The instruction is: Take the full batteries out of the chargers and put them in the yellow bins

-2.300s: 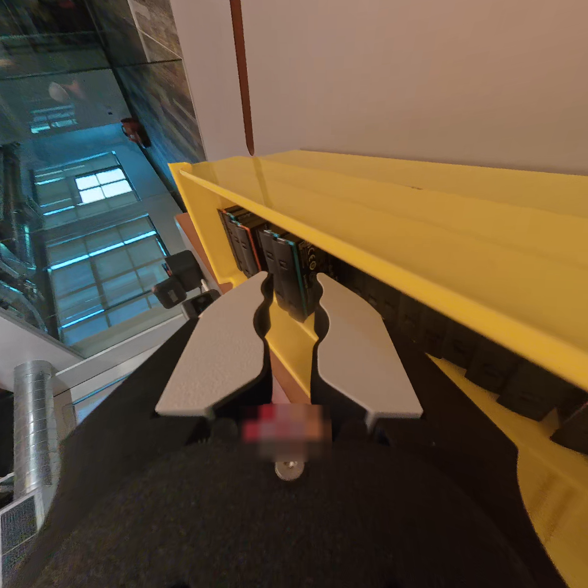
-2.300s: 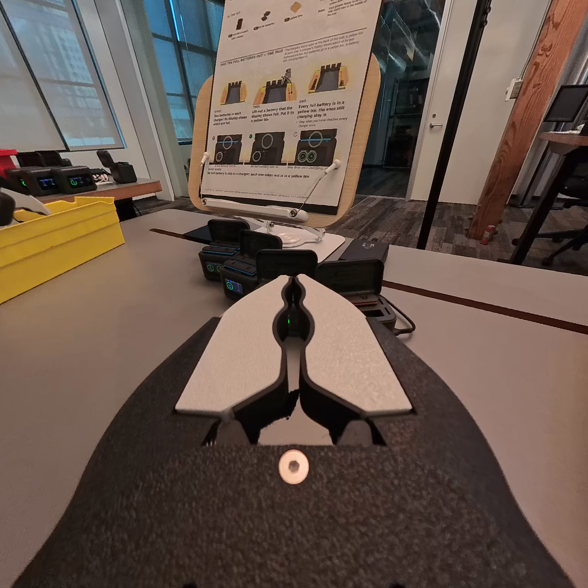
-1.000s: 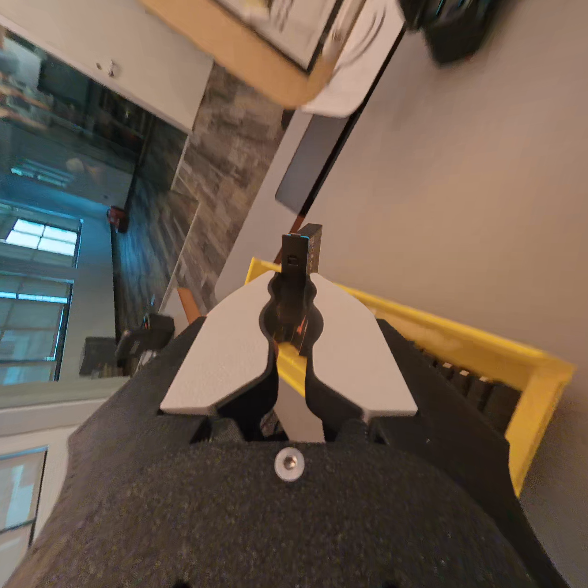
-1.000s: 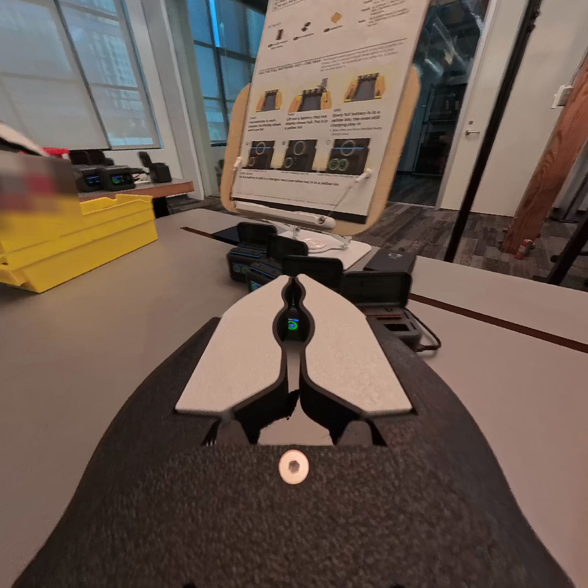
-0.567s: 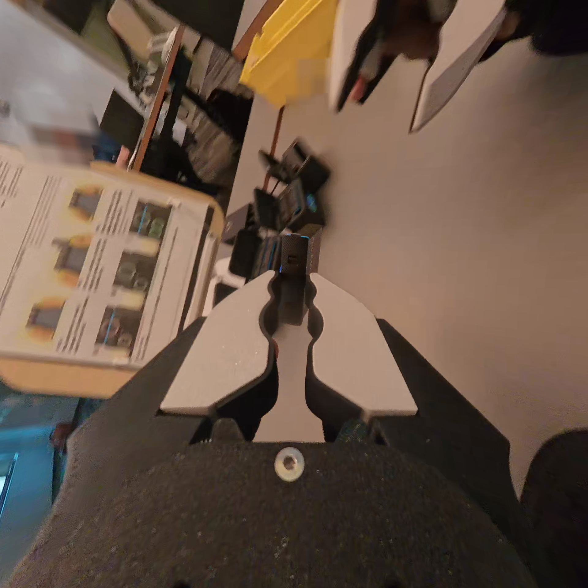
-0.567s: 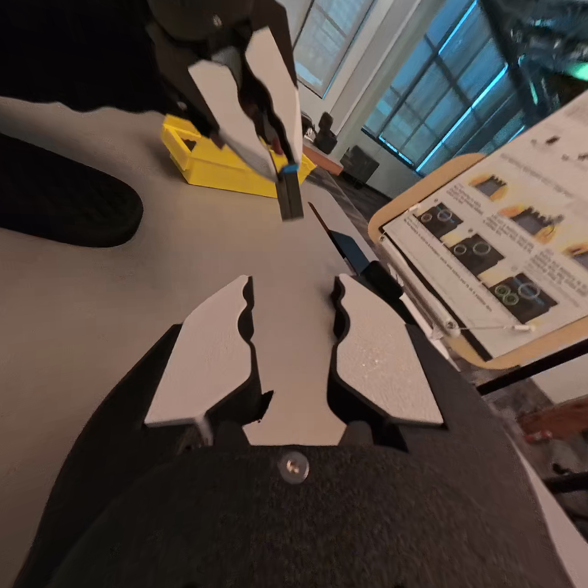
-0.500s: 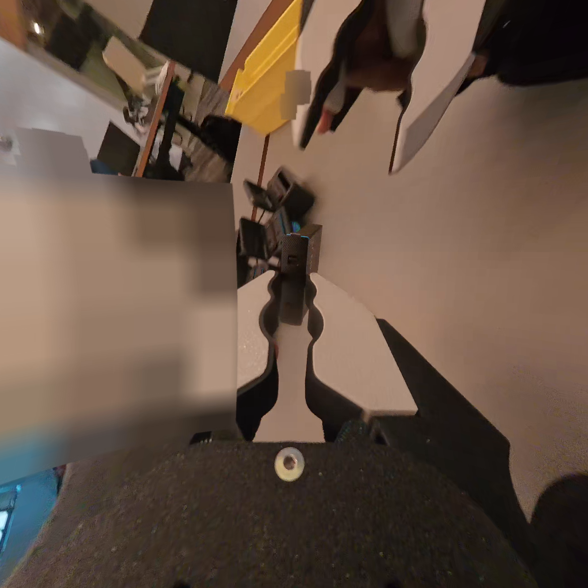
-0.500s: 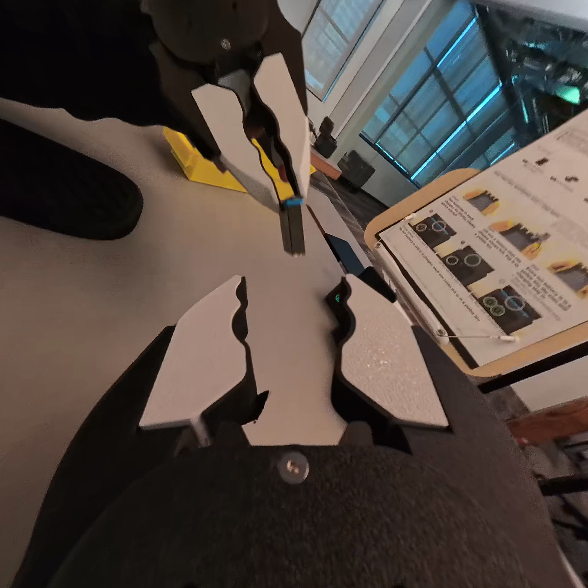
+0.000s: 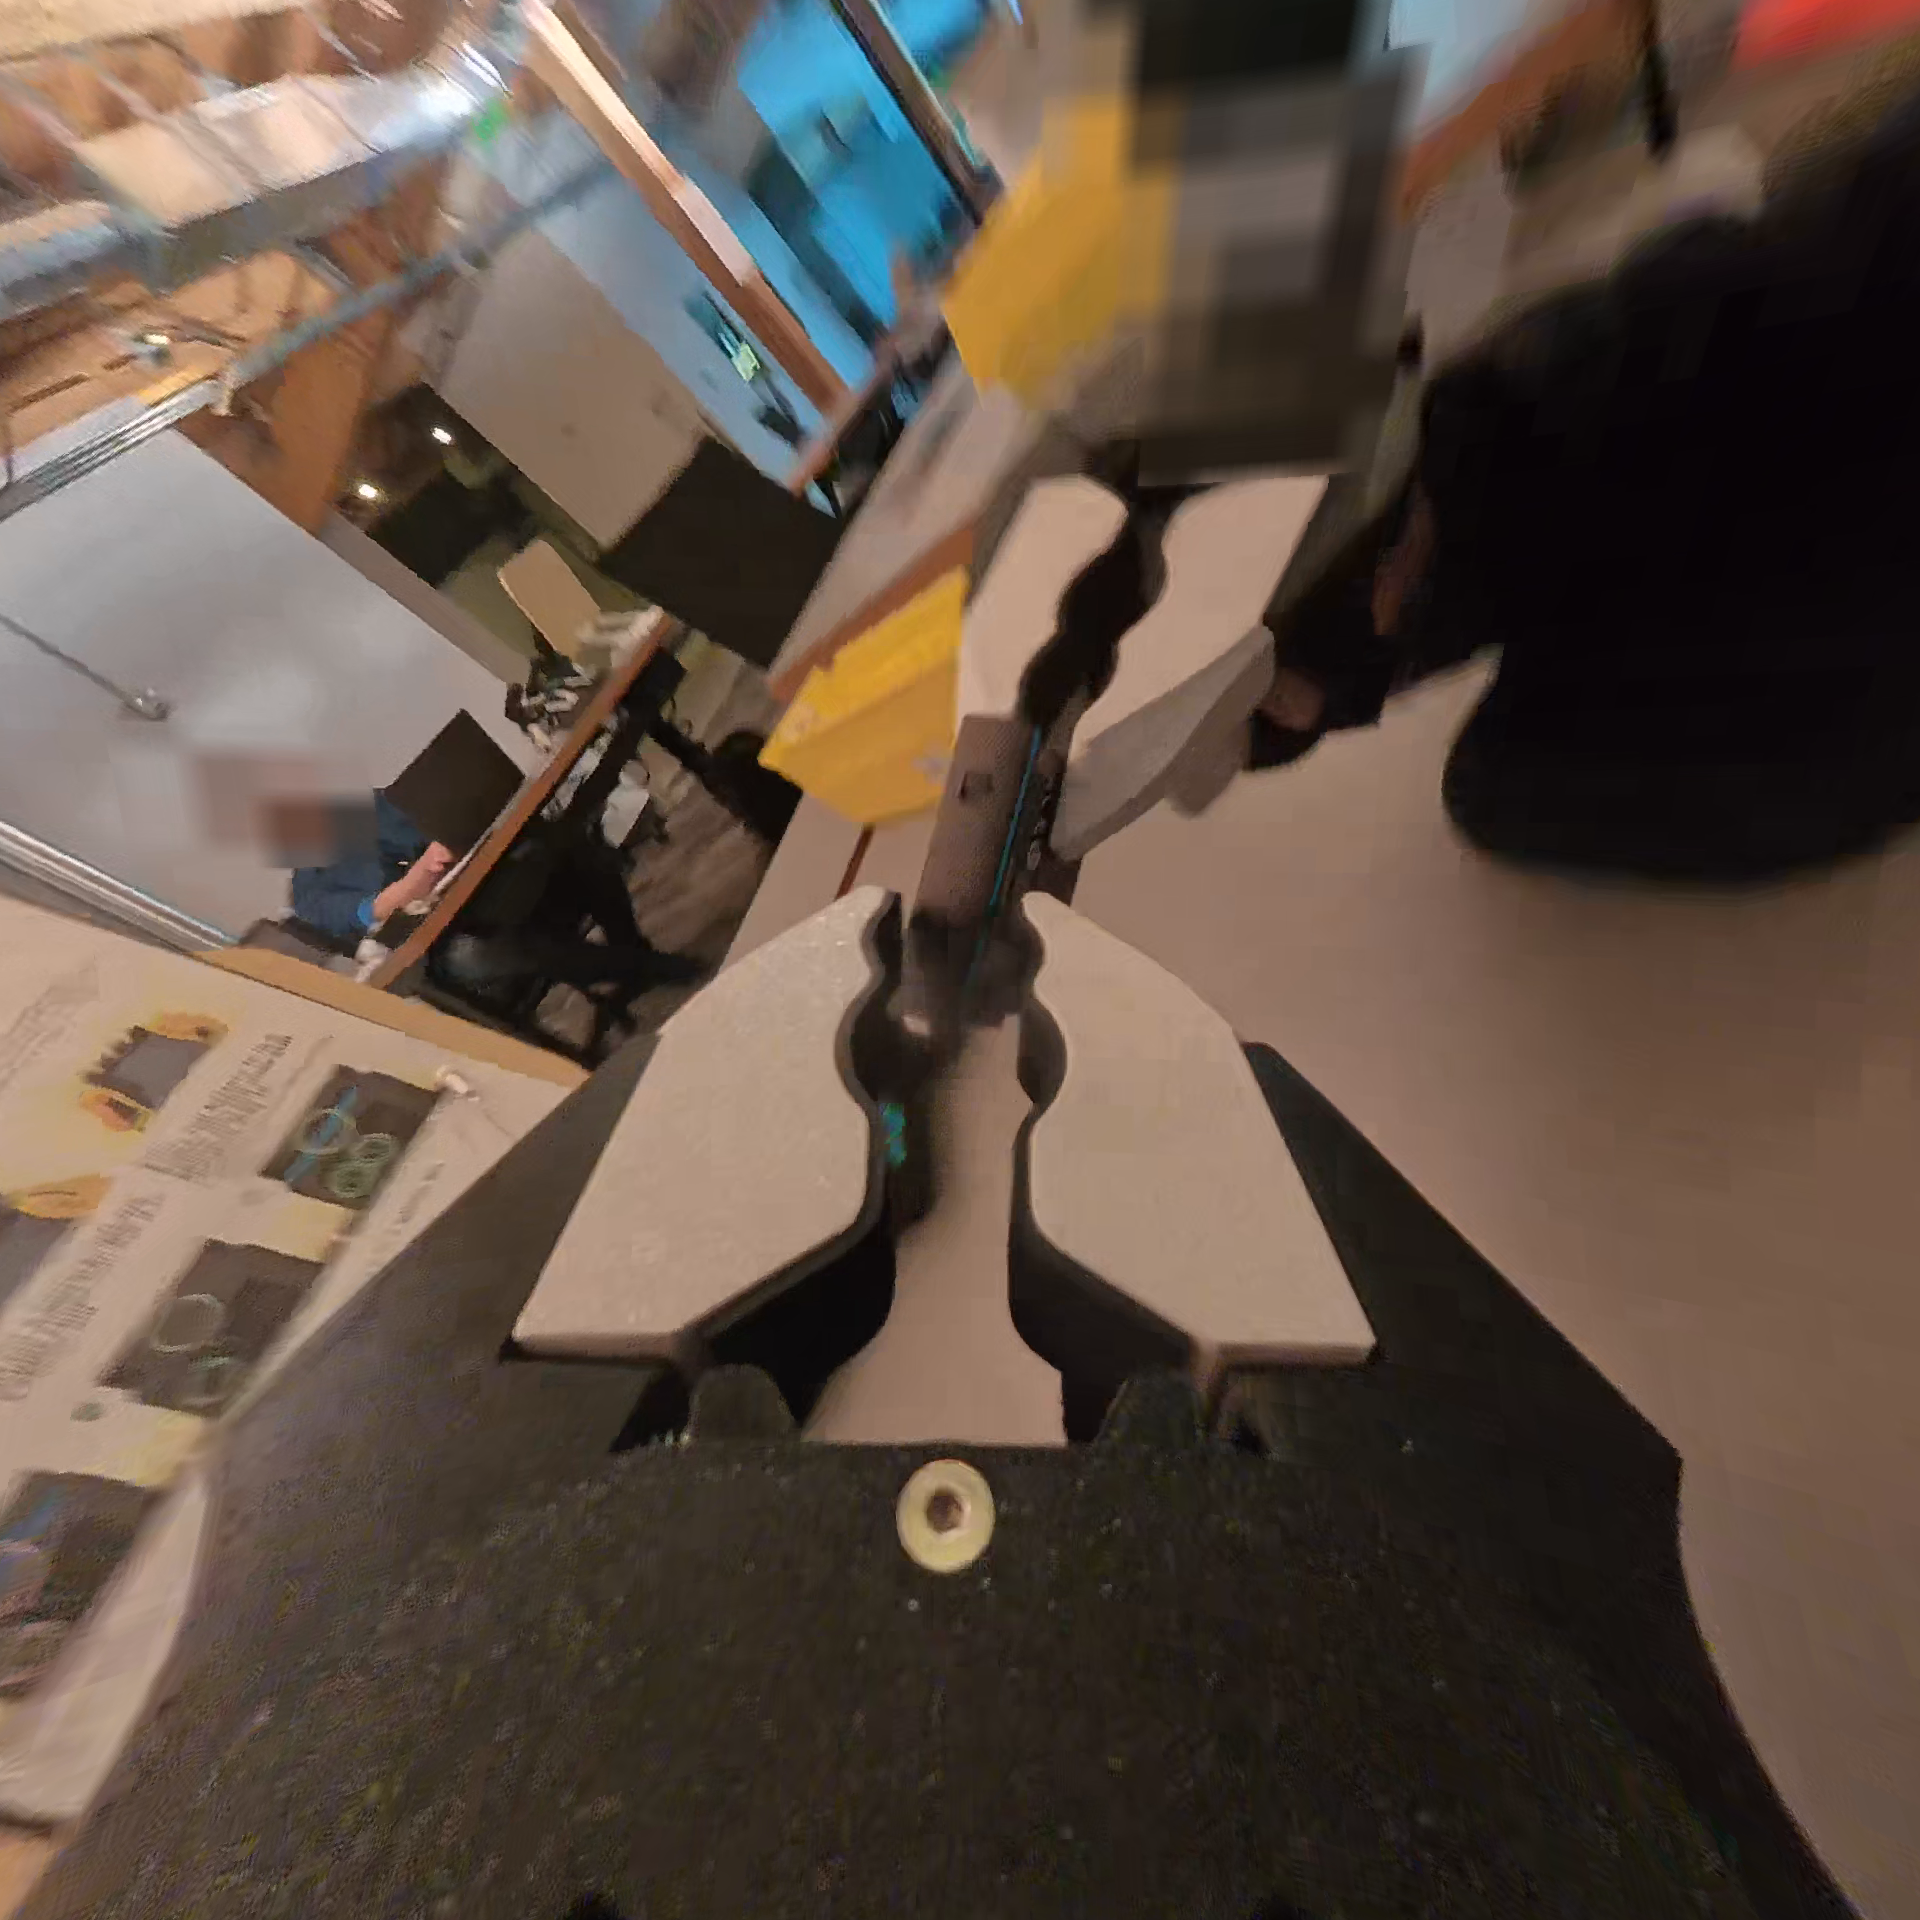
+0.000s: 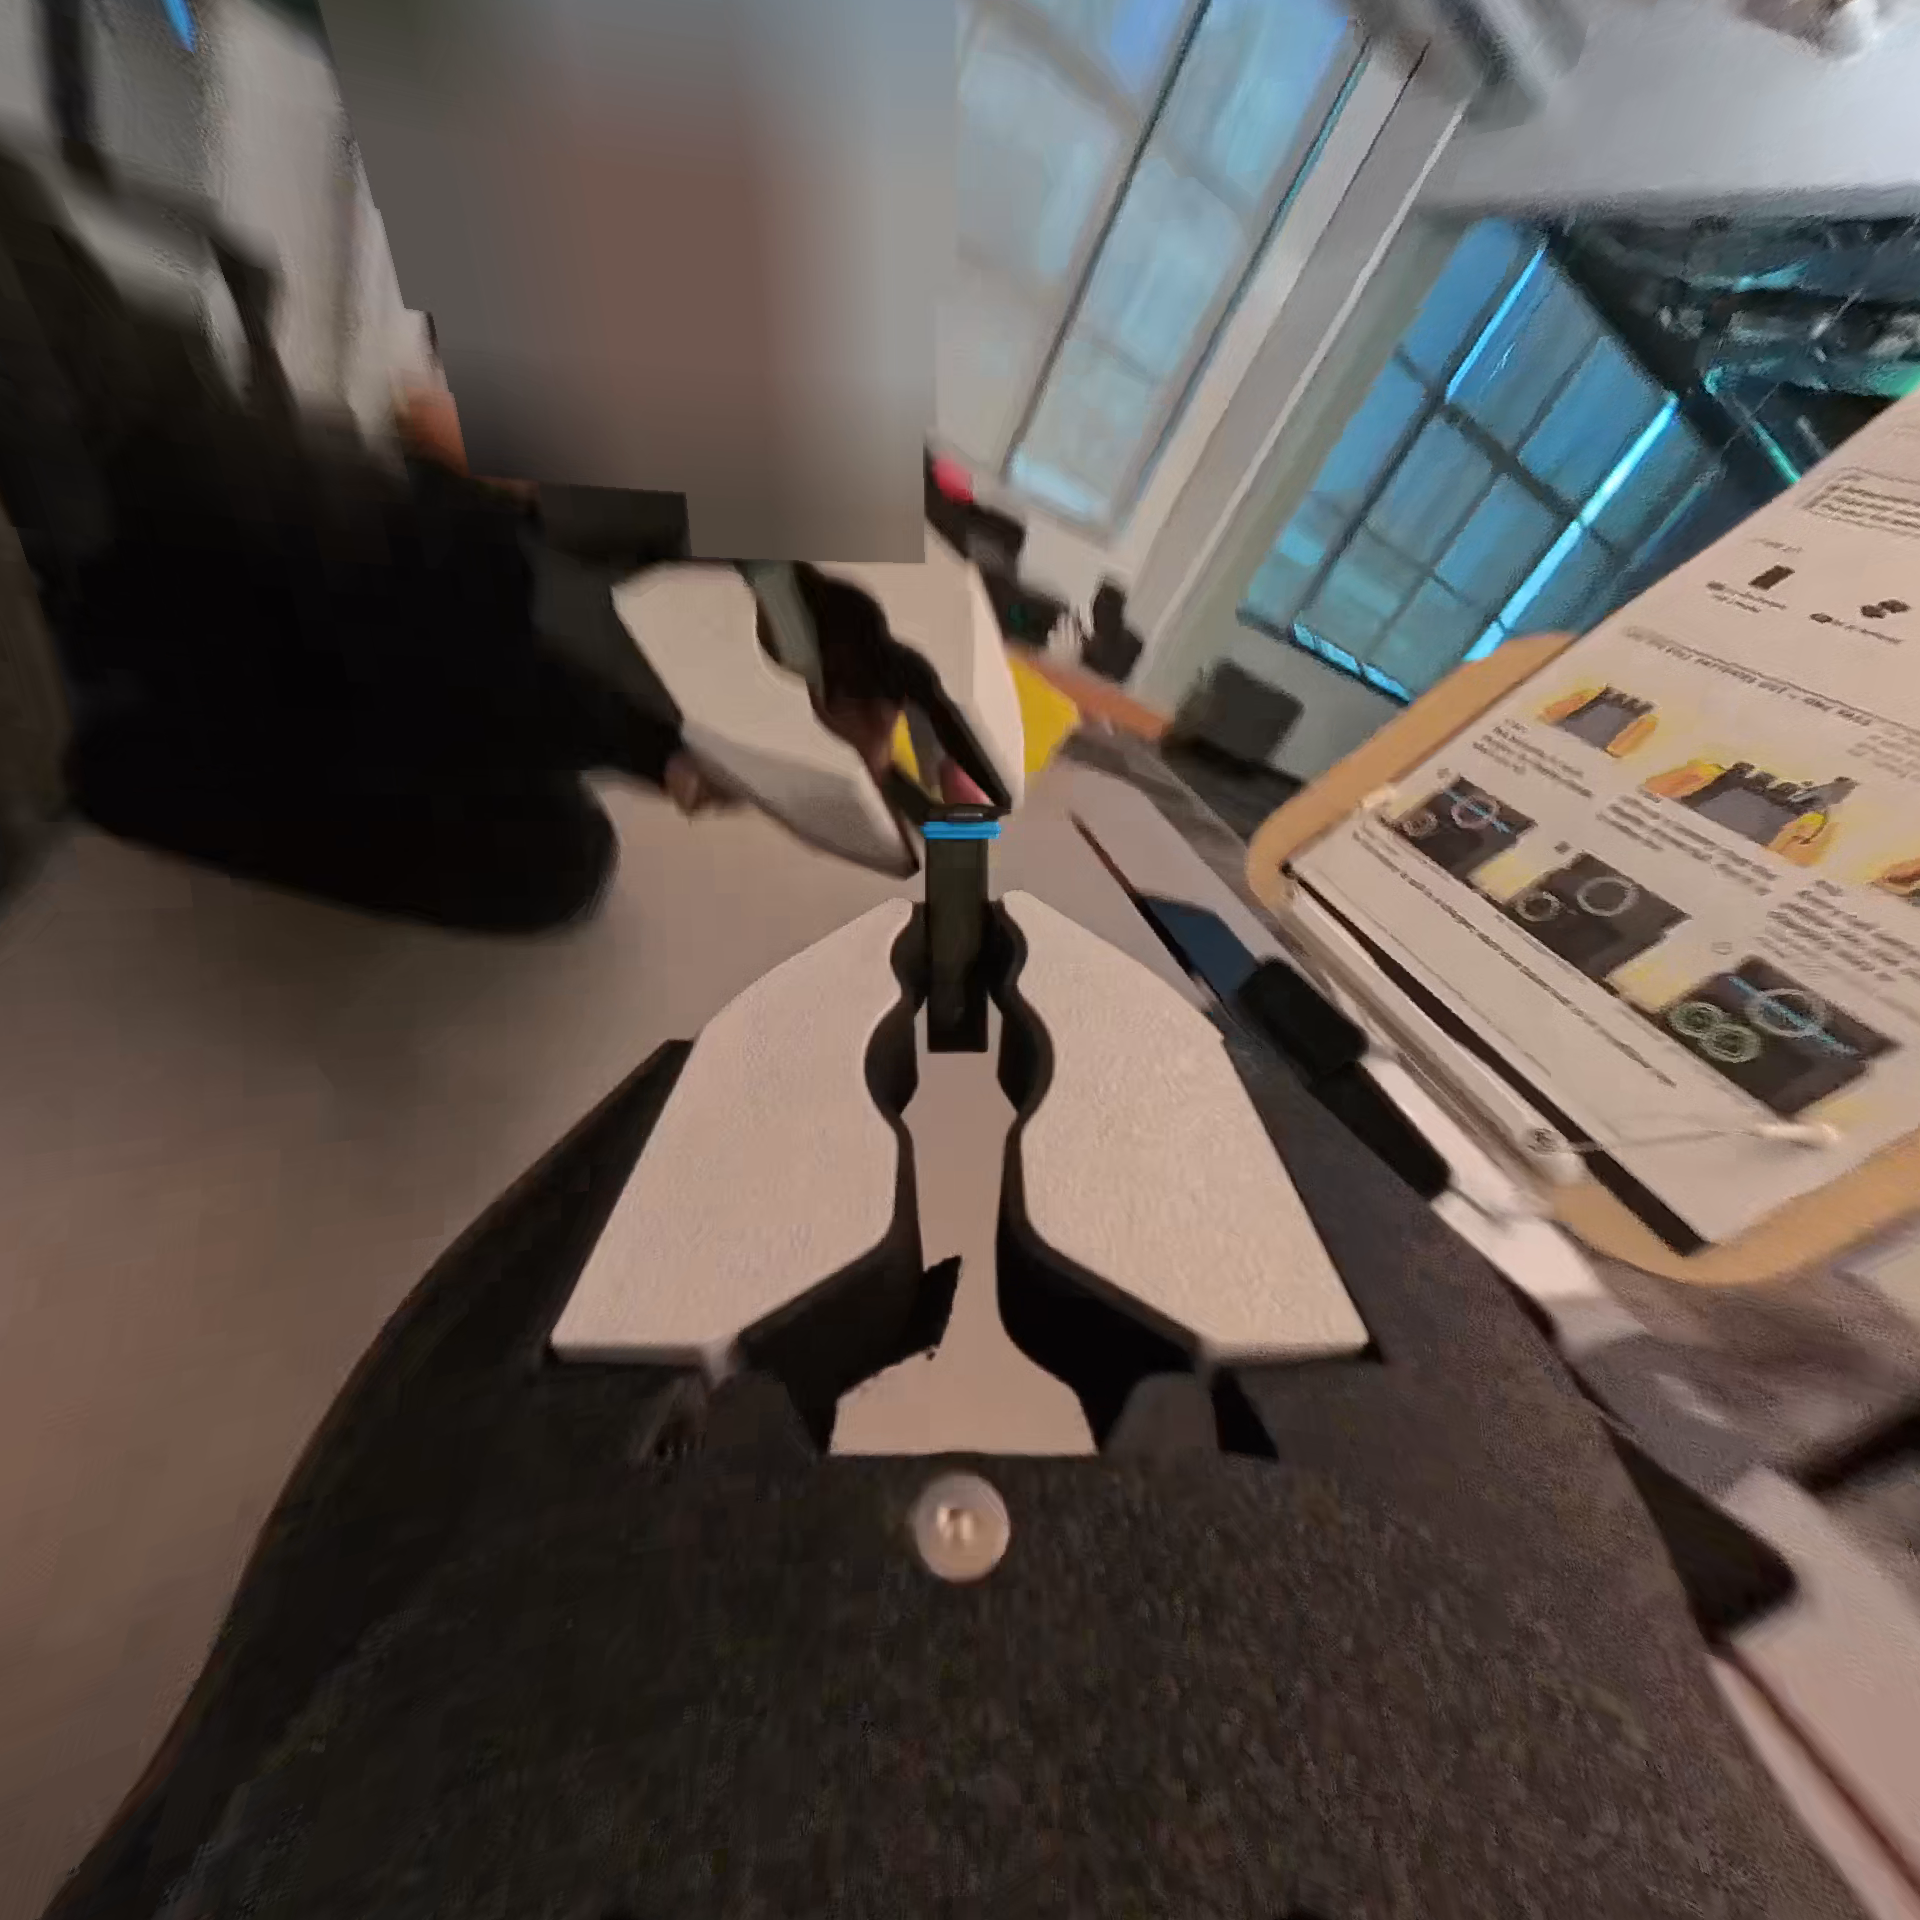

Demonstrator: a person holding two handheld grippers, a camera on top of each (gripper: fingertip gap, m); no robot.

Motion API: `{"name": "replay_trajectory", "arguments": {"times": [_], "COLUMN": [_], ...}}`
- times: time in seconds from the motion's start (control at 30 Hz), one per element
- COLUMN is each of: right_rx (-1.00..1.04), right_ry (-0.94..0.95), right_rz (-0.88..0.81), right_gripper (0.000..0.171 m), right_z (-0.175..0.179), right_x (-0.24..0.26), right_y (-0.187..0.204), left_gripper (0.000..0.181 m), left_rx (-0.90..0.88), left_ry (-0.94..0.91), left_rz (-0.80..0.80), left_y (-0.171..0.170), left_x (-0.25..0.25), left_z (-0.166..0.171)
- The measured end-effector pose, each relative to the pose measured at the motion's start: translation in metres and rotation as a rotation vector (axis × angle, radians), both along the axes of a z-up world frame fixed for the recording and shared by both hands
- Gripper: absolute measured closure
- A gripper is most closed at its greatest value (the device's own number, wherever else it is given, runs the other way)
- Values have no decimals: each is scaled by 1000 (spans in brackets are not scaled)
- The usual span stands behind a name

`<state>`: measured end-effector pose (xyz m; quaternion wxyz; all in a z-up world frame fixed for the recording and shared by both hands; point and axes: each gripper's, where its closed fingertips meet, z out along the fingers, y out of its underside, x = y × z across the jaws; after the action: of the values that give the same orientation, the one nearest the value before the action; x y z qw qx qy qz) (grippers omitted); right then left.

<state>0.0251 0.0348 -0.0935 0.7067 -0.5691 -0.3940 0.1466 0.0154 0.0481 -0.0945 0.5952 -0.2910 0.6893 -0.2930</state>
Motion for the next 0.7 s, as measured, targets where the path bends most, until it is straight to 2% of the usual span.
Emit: {"name": "replay_trajectory", "arguments": {"times": [0.13, 0.23, 0.37, 0.5, 0.63, 0.7], "right_rx": [-29, -75, -133, -151, -196, -252], "right_ry": [531, 699, 857, 870, 798, 680], "right_rz": [247, 340, 419, 435, 417, 391], "right_gripper": [161, 161, 161, 160, 161, 157], "right_z": [51, 55, 54, 51, 46, 42], "right_x": [16, 19, 18, 12, 10, 11], "right_y": [-20, -21, -18, -16, -13, -11], "left_gripper": [147, 151, 158, 170, 170, 169], "left_rx": [-561, -800, -902, -910, -903, -851], "left_ry": [-142, -202, -228, -269, -230, -207], "left_rz": [-170, -279, -368, -348, -343, -326], "left_y": [-5, -11, -29, -27, -23, -20], "left_x": [2, 4, 7, 7, 6, 6], "left_z": [25, 35, 41, 45, 41, 38]}}
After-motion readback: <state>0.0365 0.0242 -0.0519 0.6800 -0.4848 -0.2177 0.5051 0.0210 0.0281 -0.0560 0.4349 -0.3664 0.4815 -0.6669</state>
